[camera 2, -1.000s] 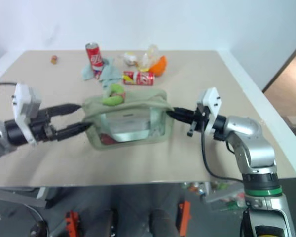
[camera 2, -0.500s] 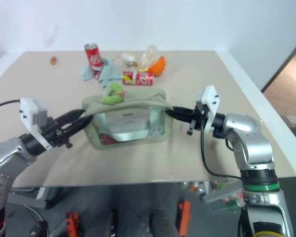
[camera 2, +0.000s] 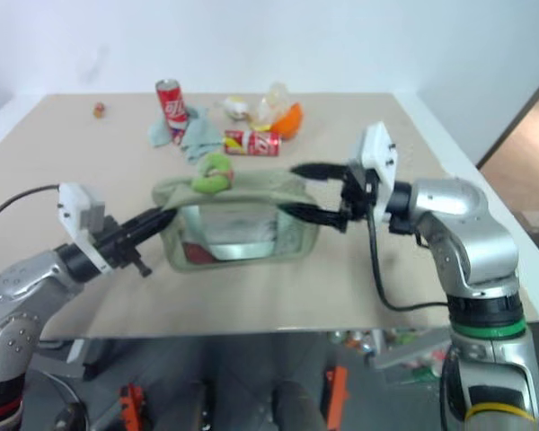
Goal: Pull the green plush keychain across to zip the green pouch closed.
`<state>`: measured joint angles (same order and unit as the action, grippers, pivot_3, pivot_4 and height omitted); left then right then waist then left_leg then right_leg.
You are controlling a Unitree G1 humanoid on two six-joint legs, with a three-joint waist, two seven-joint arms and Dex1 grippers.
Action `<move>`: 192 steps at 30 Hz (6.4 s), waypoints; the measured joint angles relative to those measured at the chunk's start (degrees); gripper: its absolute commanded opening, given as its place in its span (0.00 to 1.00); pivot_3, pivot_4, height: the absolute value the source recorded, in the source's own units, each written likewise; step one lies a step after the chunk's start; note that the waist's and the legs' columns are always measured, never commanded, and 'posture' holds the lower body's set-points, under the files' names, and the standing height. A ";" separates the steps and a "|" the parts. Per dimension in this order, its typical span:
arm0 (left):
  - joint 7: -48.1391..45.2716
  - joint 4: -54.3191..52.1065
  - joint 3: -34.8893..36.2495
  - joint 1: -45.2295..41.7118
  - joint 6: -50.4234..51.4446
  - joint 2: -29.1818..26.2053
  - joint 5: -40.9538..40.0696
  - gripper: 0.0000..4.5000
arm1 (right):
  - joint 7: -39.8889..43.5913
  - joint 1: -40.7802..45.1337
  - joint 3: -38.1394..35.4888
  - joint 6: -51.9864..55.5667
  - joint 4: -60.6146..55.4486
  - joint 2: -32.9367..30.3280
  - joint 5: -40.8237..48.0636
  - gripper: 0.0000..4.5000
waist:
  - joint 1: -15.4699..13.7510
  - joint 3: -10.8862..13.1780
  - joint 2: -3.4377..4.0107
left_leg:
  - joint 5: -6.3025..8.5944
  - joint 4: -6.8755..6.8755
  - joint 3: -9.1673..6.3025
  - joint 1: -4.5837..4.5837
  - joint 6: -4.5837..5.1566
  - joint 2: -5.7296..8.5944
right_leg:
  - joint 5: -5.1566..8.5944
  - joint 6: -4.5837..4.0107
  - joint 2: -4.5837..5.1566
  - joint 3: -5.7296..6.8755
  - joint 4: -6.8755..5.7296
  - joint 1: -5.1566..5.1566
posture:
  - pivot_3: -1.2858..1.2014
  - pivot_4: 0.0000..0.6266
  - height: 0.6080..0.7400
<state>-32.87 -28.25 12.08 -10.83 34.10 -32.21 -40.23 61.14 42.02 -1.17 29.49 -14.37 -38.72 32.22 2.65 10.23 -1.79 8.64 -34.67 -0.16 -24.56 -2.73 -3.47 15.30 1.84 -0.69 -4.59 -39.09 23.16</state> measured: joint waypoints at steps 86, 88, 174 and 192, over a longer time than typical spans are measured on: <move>-3.82 -3.75 -2.72 3.43 -2.79 -2.57 4.62 0.00 | 11.12 21.53 9.93 -32.03 49.00 13.69 -21.07 0.81 | -0.76 0.01 0.05 | 0.01 0.14 0.12 -0.06 -0.01 0.01 | 0.10 -0.03 0.11 0.00 0.06 0.05 | 0.52 0.24 1.00; -3.82 -3.05 -2.77 2.58 -2.78 -2.71 4.97 0.00 | 13.15 20.02 10.18 -30.46 45.54 13.39 -20.18 0.81 | -0.78 0.01 0.05 | 0.01 0.13 0.12 -0.03 -0.01 -0.01 | 0.10 -0.03 0.10 0.01 0.06 0.04 | 0.52 0.24 1.00; 2.04 14.19 -7.94 -12.69 -11.18 1.66 18.01 0.00 | -29.30 -5.97 0.74 -27.34 38.55 9.53 -30.47 0.01 | -0.02 0.10 0.11 | 0.03 0.16 0.14 -0.08 -0.06 0.02 | 0.09 0.03 0.05 -0.09 0.04 0.11 | 0.52 0.24 1.00; 1.99 14.15 -5.29 -12.34 -7.08 2.55 14.91 0.52 | -27.88 -6.78 -2.33 -25.13 39.92 13.15 -22.97 0.49 | 0.11 0.10 0.12 | 0.03 0.12 0.20 -0.10 -0.05 0.01 | 0.04 0.10 0.03 -0.18 0.03 0.13 | 0.52 0.24 1.00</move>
<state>-30.88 -14.09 6.80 -23.17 27.01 -29.66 -25.32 33.27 35.23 -3.50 4.36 25.55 -25.57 9.25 2.76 10.33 -1.67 8.67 -34.54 0.04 -24.66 -2.78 -3.45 15.34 1.94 -0.67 -4.76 -39.06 23.29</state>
